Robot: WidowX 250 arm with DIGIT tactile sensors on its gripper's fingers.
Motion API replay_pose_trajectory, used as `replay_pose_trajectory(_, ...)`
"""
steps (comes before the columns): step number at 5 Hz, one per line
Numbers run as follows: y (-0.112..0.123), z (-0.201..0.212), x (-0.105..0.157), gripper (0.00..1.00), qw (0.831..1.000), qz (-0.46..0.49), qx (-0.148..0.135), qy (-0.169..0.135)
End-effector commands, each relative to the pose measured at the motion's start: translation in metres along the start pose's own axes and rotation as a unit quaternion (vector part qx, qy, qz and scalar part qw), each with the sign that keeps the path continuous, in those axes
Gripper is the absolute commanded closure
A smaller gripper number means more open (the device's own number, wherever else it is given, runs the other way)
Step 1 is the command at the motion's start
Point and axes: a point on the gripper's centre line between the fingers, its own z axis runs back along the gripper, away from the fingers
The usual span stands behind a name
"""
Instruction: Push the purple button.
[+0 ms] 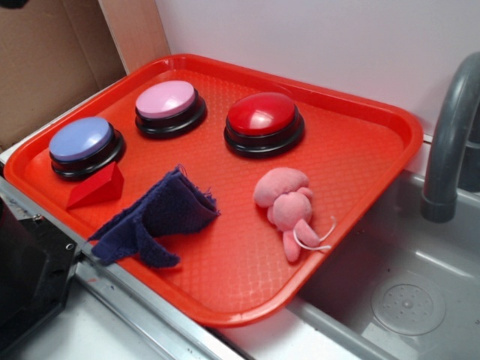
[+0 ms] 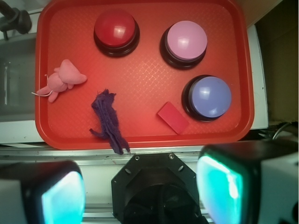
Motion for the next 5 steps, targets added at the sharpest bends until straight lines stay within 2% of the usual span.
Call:
replay_pose_trajectory(1,0.000,0.000,0.000,0.00,1.000,0.000,0.000,0.000)
replay_pose_trajectory(2,0.051,-0.049,0.000,0.00,0.996,0.068,-0.023,0.055)
replay_pose_trajectory(3,0.085,-0.073,0.028,0.00,0.996,0.077,0.009,0.040)
replay_pose_trajectory(4,0.098,-0.099,0.059,0.00,0.997,0.058,0.036,0.030)
replay_pose_trajectory(5,0.111,-0.124,0.070,0.00,0.997,0.033,0.062,0.031)
